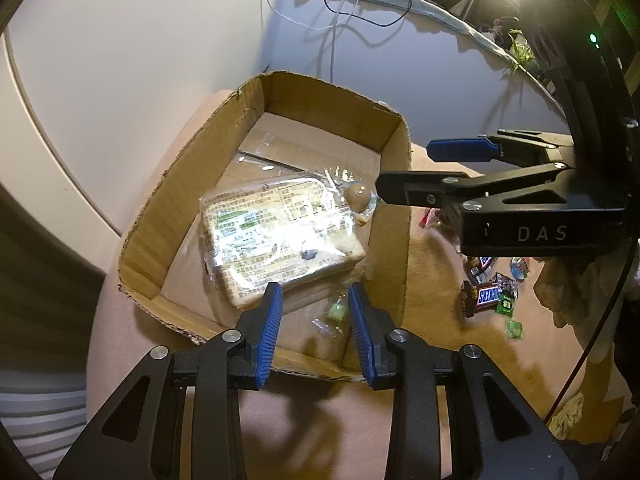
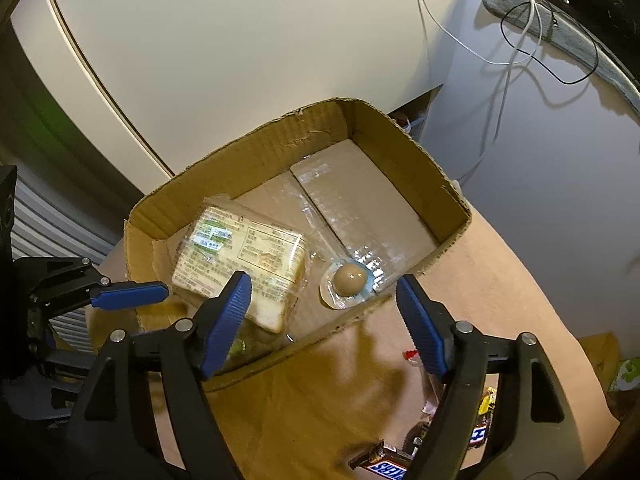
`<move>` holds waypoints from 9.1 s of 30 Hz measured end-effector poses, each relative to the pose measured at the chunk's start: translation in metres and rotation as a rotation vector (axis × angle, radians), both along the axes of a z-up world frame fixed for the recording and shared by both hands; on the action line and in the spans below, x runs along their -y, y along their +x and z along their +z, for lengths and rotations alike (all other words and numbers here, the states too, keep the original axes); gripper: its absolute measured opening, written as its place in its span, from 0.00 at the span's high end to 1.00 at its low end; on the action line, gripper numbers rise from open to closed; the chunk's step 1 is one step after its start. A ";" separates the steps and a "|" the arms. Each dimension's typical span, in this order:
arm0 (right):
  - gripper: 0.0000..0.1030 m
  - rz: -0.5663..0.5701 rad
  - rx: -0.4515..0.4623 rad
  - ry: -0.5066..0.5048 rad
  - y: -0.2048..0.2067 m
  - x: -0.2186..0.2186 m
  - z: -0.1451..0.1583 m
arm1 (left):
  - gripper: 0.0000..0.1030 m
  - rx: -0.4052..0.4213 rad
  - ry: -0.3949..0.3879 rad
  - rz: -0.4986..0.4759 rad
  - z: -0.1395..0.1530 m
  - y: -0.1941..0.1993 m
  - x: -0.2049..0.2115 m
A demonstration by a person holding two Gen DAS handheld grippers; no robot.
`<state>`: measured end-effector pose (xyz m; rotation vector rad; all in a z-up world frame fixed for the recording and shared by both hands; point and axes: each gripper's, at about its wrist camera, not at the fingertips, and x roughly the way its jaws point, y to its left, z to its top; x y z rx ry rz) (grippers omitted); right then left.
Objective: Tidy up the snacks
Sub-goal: 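Carry the green candy and jelly cup into the box and open both grippers, then grasp the Snickers bar with the left gripper while the right grasps the red-tagged snack bag, then carry the Snickers bar and snack bag into the box and release both, then withdraw both open grippers from the box toward the remaining snacks, then grasp the red-tagged snack bag with the left gripper while the right grasps the jelly cup, then carry the snack bag and jelly cup into the box and open both grippers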
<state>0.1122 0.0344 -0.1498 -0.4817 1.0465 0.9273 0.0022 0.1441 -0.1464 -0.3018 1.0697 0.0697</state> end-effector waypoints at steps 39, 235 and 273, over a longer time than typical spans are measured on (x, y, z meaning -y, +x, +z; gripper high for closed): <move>0.24 -0.381 -0.085 -0.150 0.080 0.248 -0.040 | 0.61 -0.062 0.133 -0.670 -0.027 0.061 0.197; 0.20 -0.504 -0.137 -0.190 0.050 0.252 -0.071 | 0.43 -0.107 0.132 -0.369 -0.064 0.138 0.152; 0.60 -0.515 -0.070 -0.144 0.034 0.269 -0.020 | 0.54 0.008 0.057 -0.327 -0.024 0.125 0.127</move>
